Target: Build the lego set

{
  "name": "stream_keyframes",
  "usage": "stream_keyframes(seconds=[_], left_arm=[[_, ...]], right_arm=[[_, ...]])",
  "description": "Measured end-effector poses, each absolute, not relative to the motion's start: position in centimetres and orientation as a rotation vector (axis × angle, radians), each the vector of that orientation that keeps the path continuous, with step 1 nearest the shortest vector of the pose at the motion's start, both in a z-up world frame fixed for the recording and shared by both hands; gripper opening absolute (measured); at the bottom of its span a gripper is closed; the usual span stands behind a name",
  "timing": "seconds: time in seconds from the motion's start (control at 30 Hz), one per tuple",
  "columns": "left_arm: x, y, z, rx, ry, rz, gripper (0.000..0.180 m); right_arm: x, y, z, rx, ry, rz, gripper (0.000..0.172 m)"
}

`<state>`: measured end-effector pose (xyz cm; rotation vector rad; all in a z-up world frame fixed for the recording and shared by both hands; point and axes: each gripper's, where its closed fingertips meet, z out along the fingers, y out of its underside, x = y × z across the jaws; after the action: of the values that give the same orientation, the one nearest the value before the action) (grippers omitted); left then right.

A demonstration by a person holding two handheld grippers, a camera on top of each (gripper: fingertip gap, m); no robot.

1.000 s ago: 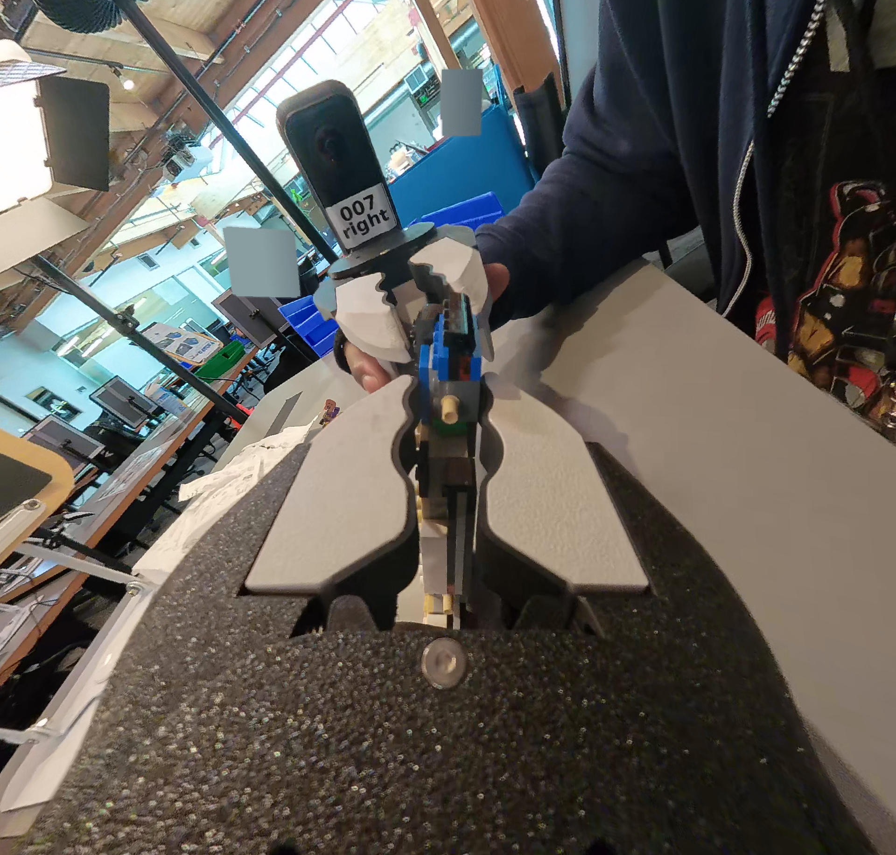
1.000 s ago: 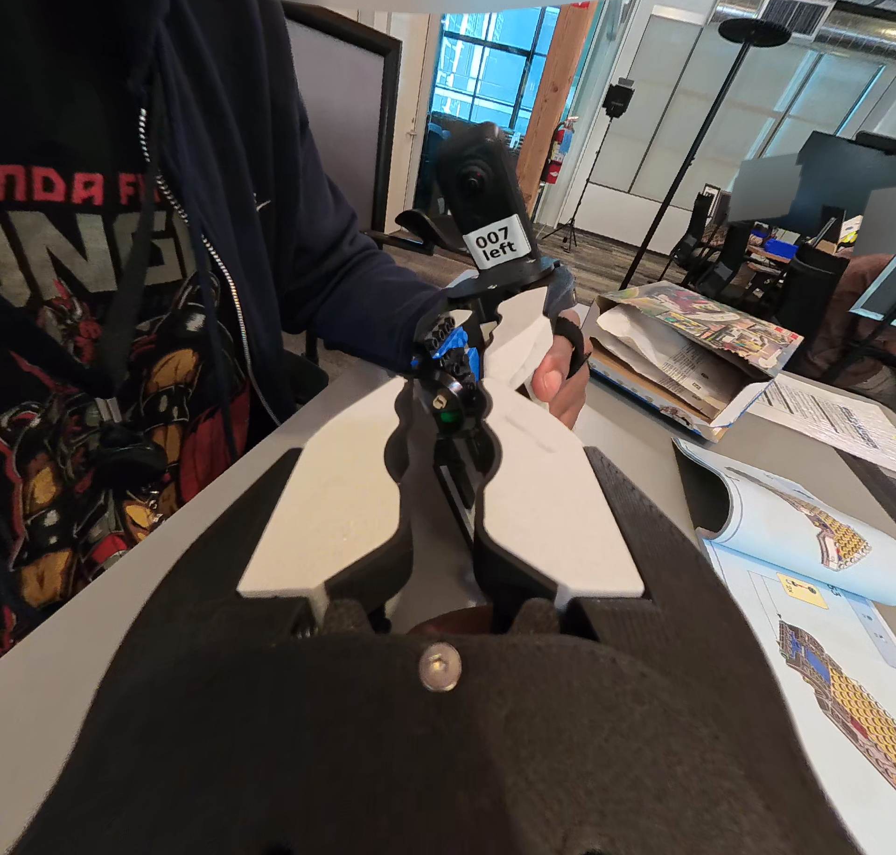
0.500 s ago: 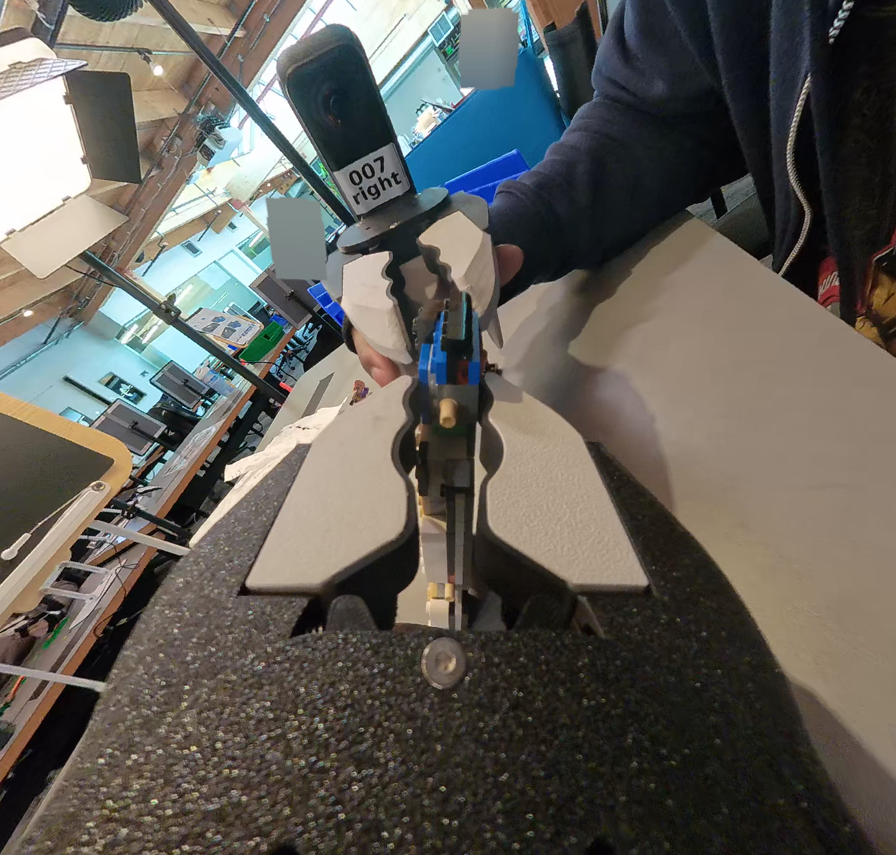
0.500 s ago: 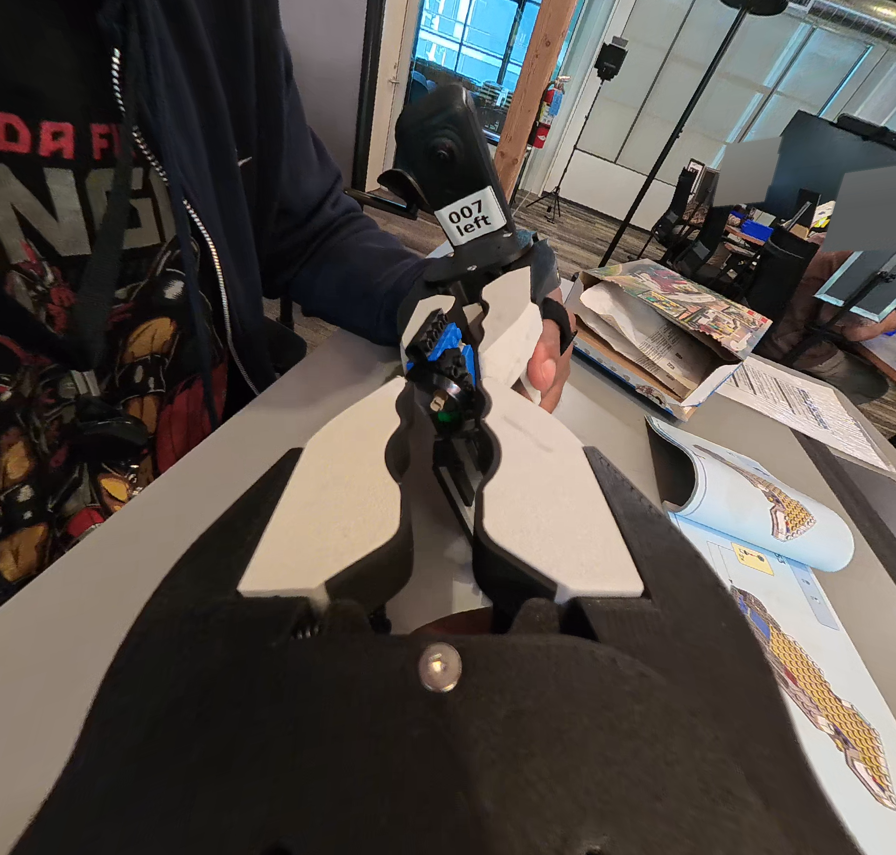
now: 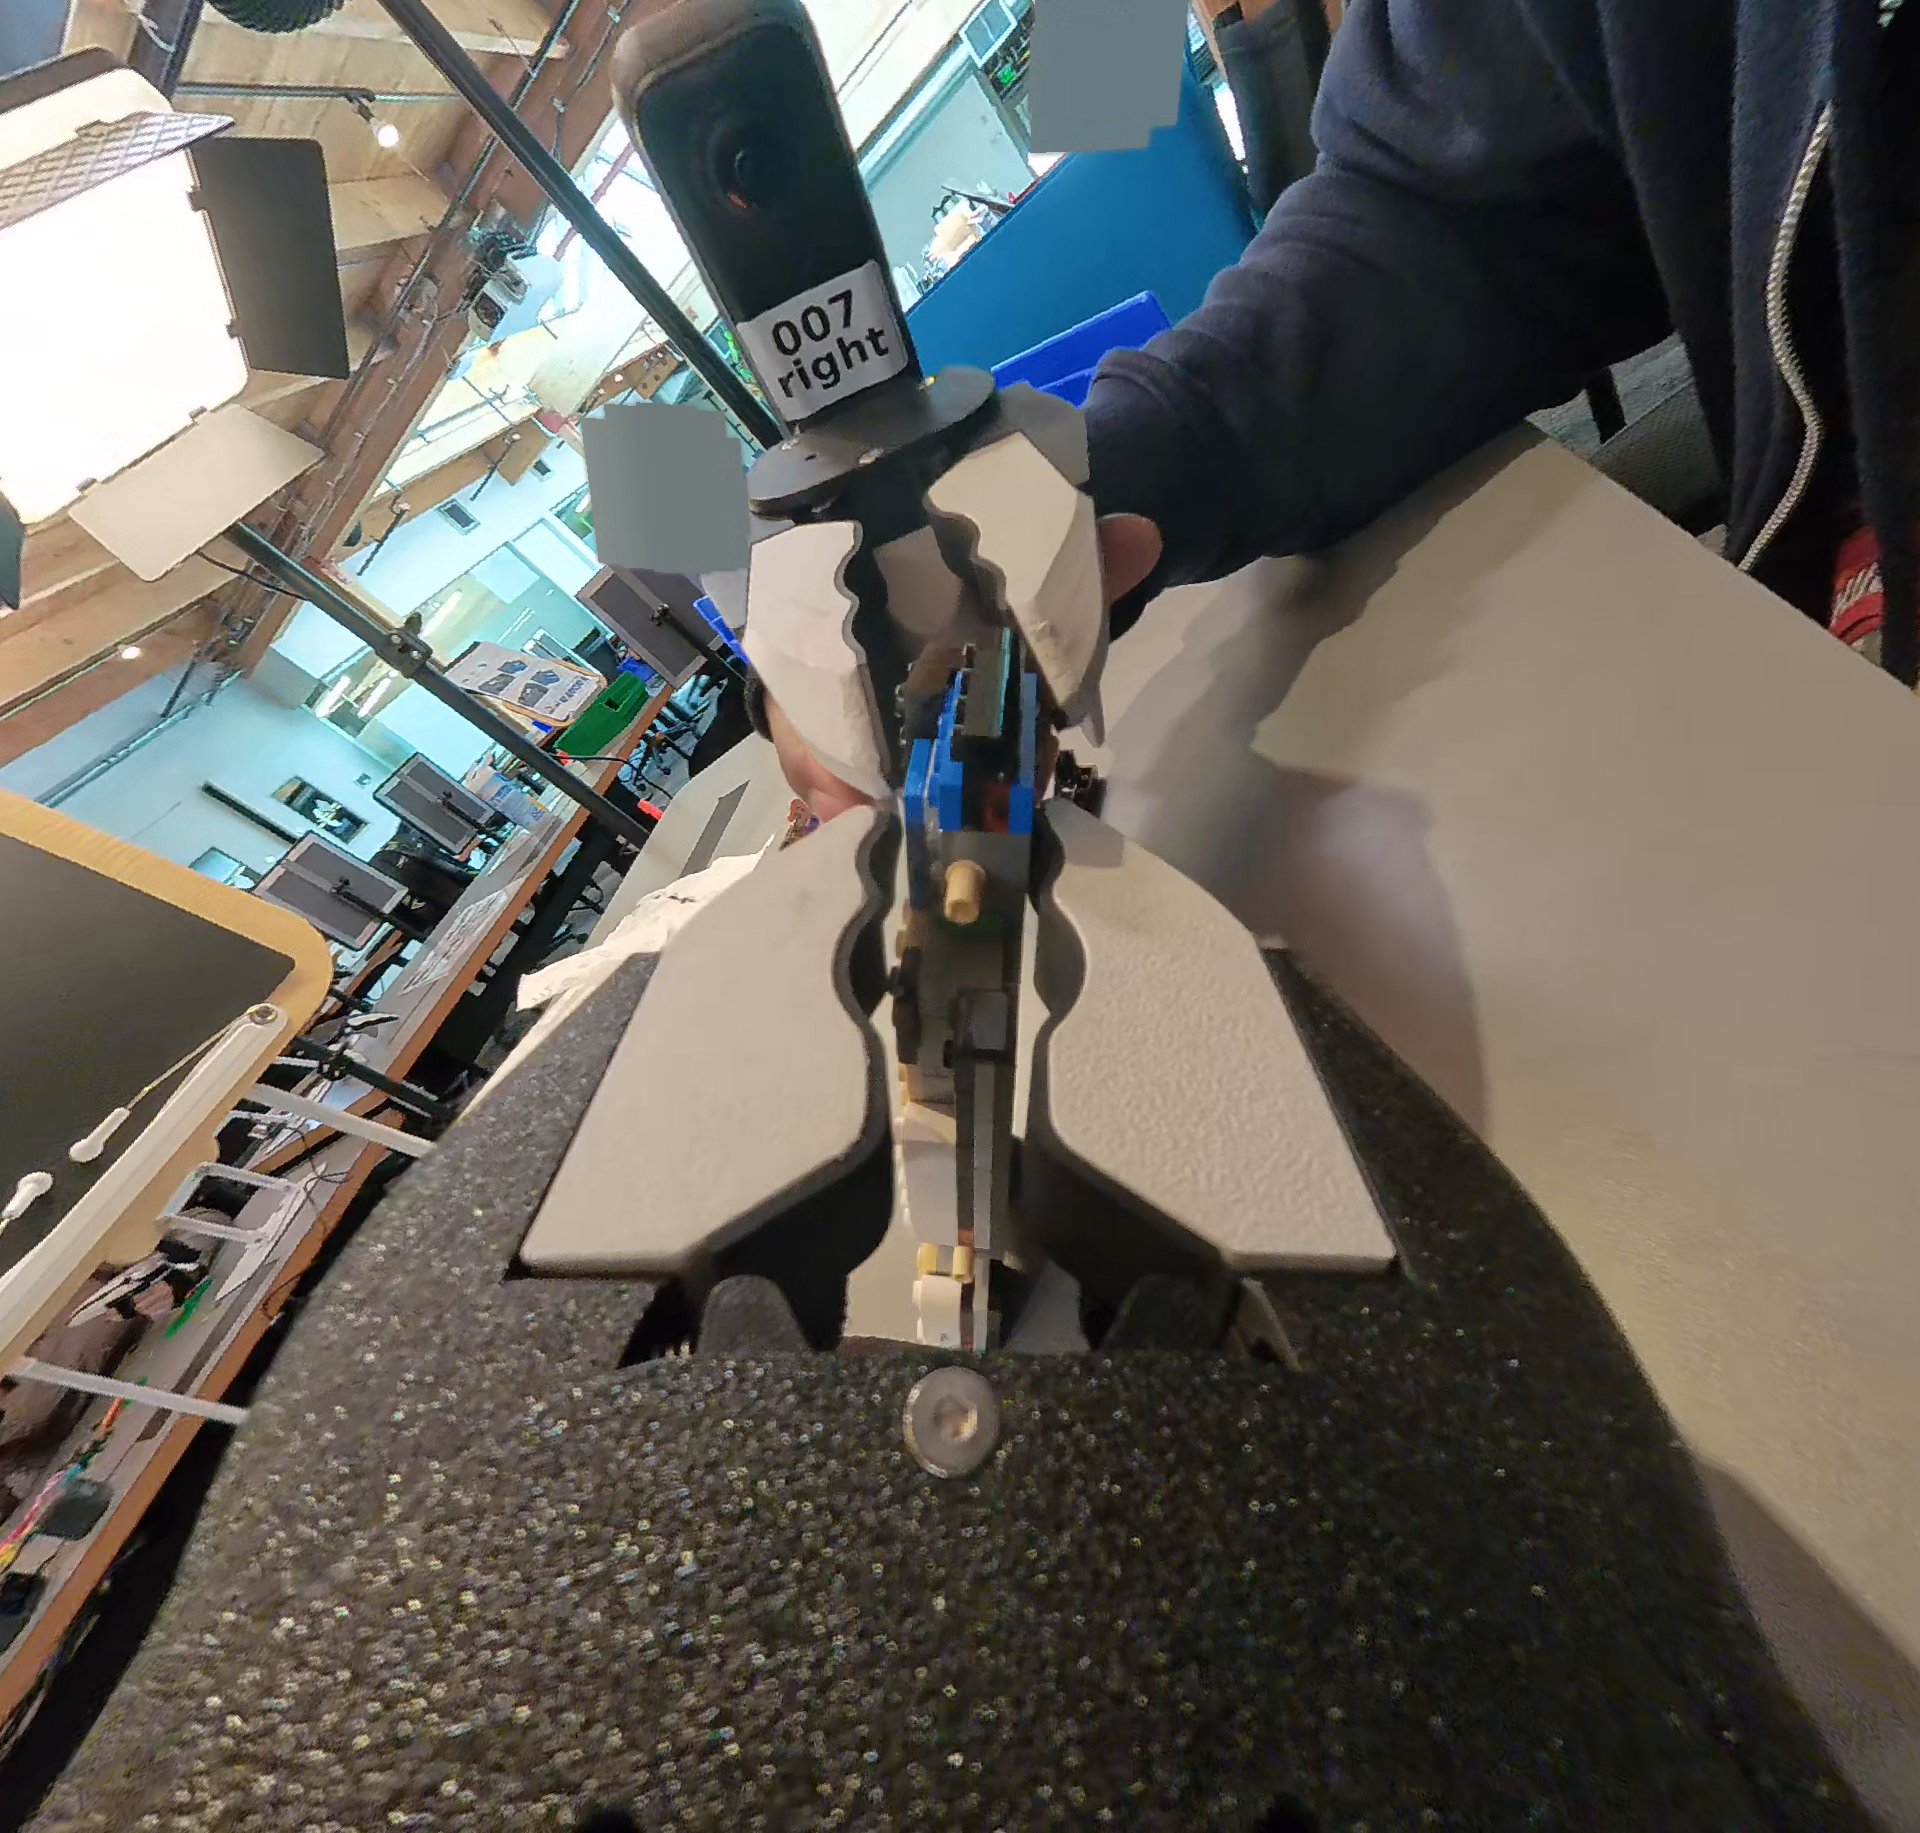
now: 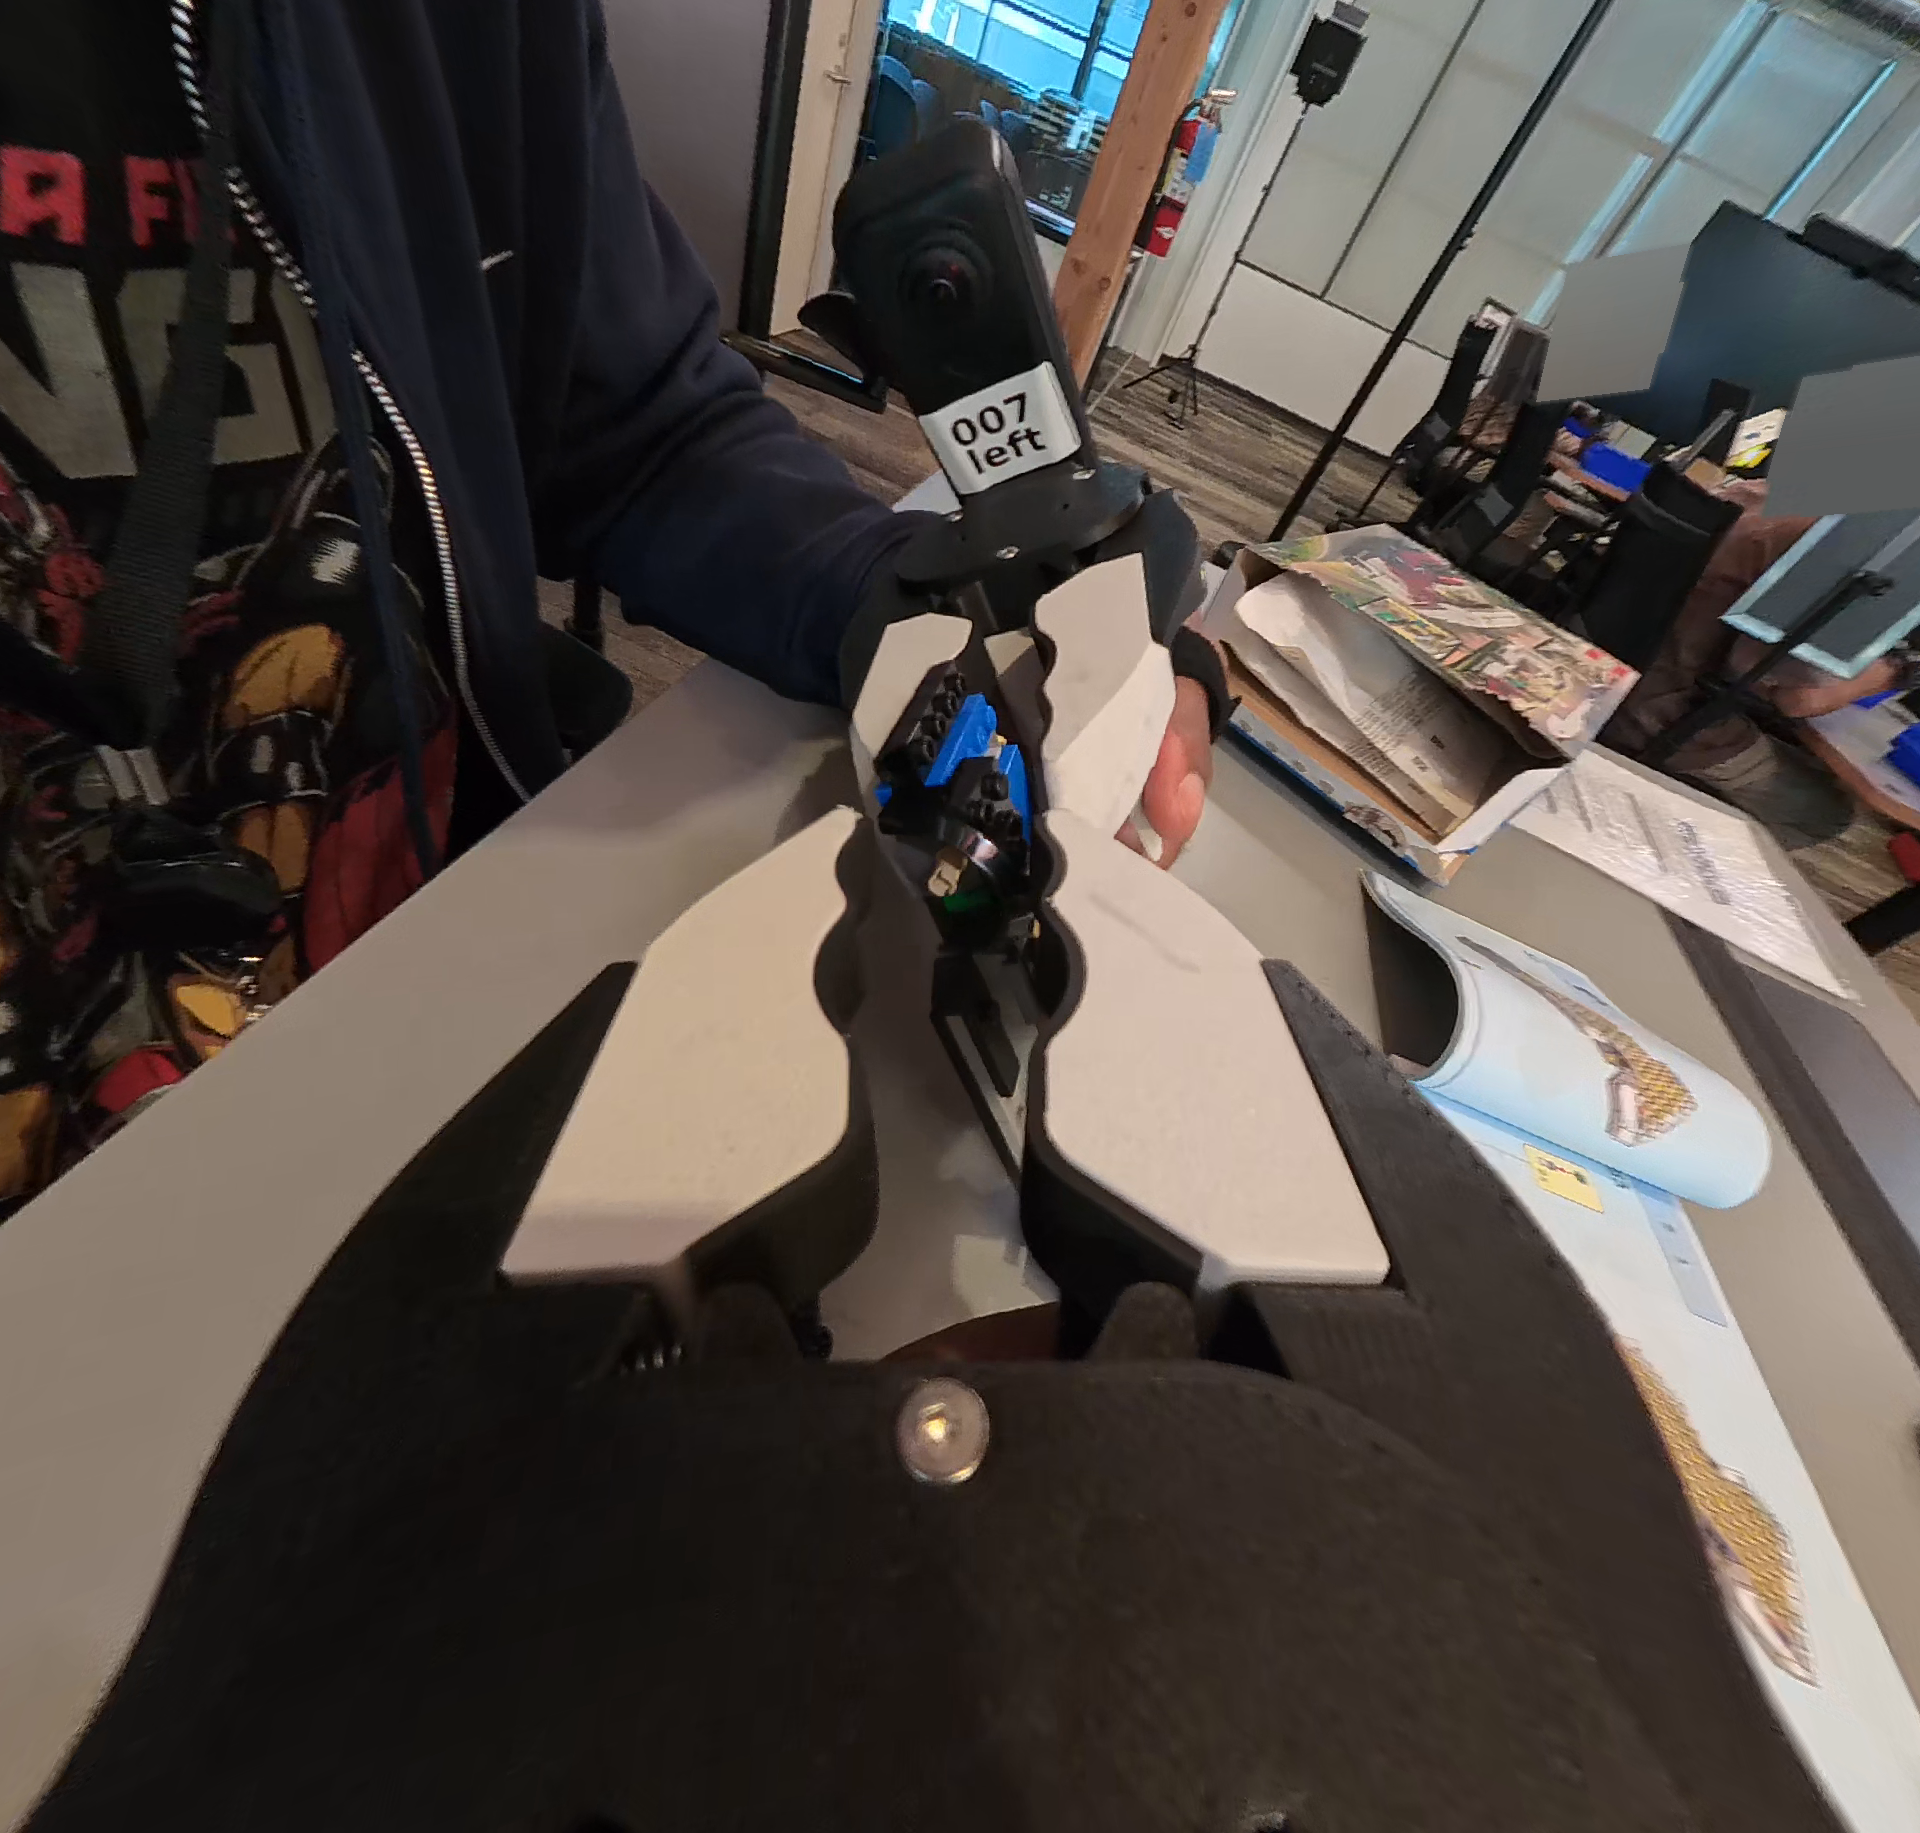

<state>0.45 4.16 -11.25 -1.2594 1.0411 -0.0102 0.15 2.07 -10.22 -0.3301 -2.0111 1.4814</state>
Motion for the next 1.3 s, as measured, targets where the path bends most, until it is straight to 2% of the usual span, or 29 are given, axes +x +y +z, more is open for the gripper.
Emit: stream_keyframes(seconds=[0.27, 0.43, 0.5, 0.9, 1.3], left_arm=[[-0.2, 5.0, -10.8, -1.267, 0.988, 0.1, 0.035], [-0.3, 5.3, -11.2, -1.28, 1.002, 0.167, 0.032], [-0.3, 5.2, -11.3, -1.279, 1.017, 0.186, 0.025], [-0.5, 5.4, -11.5, -1.295, 1.023, 0.211, 0.023], [-0.7, 5.2, -11.3, -1.295, 1.018, 0.199, 0.023]], right_arm=[[-0.1, 2.6, -10.3, -0.355, -1.987, 1.453, 0.026], [-0.2, 2.9, -10.5, -0.371, -1.994, 1.45, 0.027], [-0.3, 3.0, -10.5, -0.373, -1.983, 1.444, 0.027], [-0.7, 3.4, -10.5, -0.322, -1.947, 1.297, 0.031], [-0.6, 3.3, -10.3, -0.295, -1.951, 1.222, 0.026]])
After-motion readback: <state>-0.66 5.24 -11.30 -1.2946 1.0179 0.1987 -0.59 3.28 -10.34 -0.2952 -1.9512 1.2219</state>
